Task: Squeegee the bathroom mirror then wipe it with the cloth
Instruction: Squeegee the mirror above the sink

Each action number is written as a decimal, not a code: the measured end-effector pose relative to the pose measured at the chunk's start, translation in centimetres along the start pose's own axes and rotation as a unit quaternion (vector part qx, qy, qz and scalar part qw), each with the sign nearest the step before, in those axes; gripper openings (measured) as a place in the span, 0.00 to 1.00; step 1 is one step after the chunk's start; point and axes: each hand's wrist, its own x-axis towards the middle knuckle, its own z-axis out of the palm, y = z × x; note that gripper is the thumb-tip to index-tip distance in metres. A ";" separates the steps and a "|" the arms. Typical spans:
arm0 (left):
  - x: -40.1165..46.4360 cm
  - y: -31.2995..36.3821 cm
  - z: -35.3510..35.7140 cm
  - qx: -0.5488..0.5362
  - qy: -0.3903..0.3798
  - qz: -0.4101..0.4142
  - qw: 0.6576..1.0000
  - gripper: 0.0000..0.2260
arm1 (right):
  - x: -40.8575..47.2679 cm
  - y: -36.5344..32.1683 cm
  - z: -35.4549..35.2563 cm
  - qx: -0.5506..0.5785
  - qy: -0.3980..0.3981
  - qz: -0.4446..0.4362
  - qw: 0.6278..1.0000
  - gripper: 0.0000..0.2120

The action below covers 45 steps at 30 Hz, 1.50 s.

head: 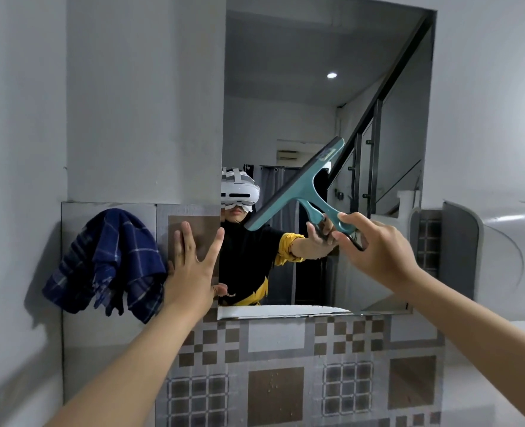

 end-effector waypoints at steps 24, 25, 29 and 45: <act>-0.1 0.1 0.2 0.021 0.024 0.006 0.999 0.51 | -4.4 9.2 -4.4 -0.043 0.002 0.076 0.996 0.15; -0.1 0.1 0.2 0.023 0.021 0.005 0.999 0.51 | -4.8 9.7 -4.6 -0.041 0.007 0.091 0.995 0.15; 0.0 0.1 0.2 0.030 0.016 0.003 0.999 0.52 | -6.1 10.0 -5.0 -0.020 0.016 0.135 0.991 0.14; 0.0 0.4 0.1 0.023 0.006 -0.002 1.000 0.53 | -5.0 -1.0 -1.5 0.164 -0.009 0.361 0.918 0.07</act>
